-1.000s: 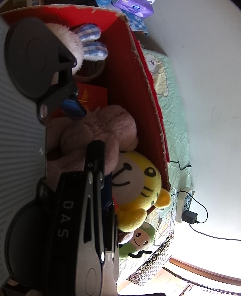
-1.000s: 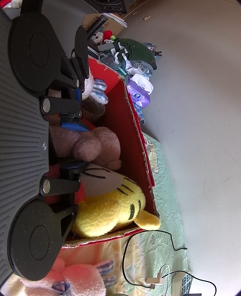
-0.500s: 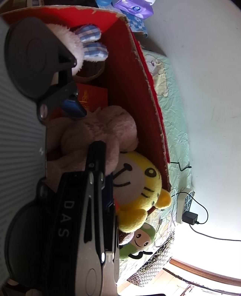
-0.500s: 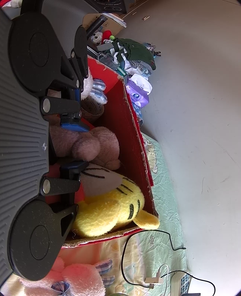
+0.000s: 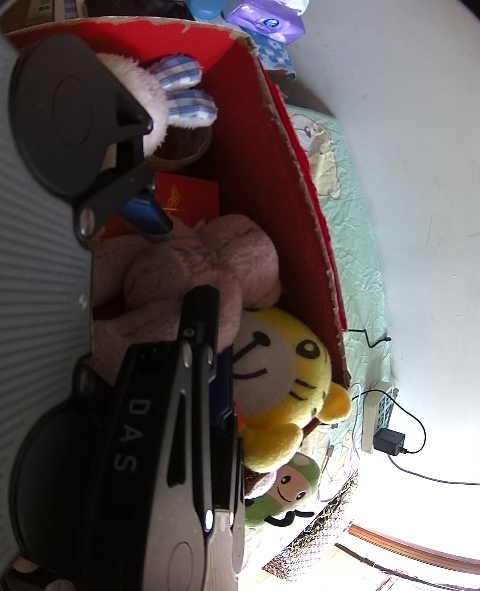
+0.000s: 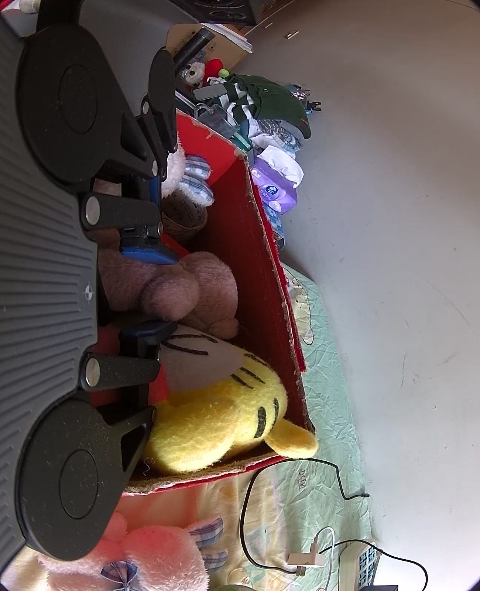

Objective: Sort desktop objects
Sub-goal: 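Open the right gripper and release the pink teddy in the box, then move the right gripper back toward the plush toys on the bed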

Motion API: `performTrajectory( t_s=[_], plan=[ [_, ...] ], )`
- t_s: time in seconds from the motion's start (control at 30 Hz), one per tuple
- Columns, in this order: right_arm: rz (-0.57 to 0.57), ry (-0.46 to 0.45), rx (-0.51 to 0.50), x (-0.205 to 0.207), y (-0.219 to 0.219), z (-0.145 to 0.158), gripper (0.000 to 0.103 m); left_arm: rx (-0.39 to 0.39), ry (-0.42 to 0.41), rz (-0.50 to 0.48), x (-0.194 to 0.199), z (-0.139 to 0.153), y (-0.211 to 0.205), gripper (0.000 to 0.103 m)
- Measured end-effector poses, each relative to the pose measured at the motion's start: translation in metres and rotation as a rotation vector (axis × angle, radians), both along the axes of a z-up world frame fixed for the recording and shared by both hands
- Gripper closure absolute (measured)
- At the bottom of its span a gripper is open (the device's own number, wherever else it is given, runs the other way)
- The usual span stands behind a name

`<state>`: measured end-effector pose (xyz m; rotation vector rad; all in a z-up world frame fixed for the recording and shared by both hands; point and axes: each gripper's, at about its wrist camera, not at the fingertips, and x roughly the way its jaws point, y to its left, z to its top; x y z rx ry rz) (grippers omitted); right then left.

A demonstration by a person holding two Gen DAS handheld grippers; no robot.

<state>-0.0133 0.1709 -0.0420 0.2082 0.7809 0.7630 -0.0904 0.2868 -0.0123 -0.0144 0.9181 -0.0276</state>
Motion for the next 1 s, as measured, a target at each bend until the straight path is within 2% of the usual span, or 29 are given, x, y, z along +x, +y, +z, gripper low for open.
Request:
performTrajectory(
  t_s=[0.4,0.63,0.7,0.77,0.83,0.9,1.0],
  plan=[
    [0.011,-0.003,-0.007,0.0,-0.001,0.001,0.069,0.026,-0.018,0.0,-0.002,0.0,-0.003,0.024],
    [0.007,0.0,-0.009,-0.001,0.001,0.001,0.069,0.012,-0.012,-0.014,-0.001,0.0,-0.002,0.024],
    [0.0,0.005,-0.016,-0.002,0.001,0.002,0.068,-0.002,-0.012,-0.023,-0.001,0.001,-0.001,0.022],
    [-0.009,0.007,-0.025,-0.003,0.001,0.003,0.068,-0.025,-0.012,-0.027,-0.001,0.002,0.001,0.013],
    [-0.018,0.013,-0.028,-0.004,0.0,0.005,0.068,-0.059,-0.008,-0.03,0.0,0.003,0.005,0.008],
    [-0.025,0.028,-0.015,-0.005,-0.006,0.008,0.068,-0.078,-0.005,-0.035,-0.001,0.003,0.006,0.008],
    [-0.032,0.043,0.005,-0.007,-0.014,0.012,0.068,-0.062,-0.016,-0.043,-0.002,0.003,0.003,0.008]
  ],
)
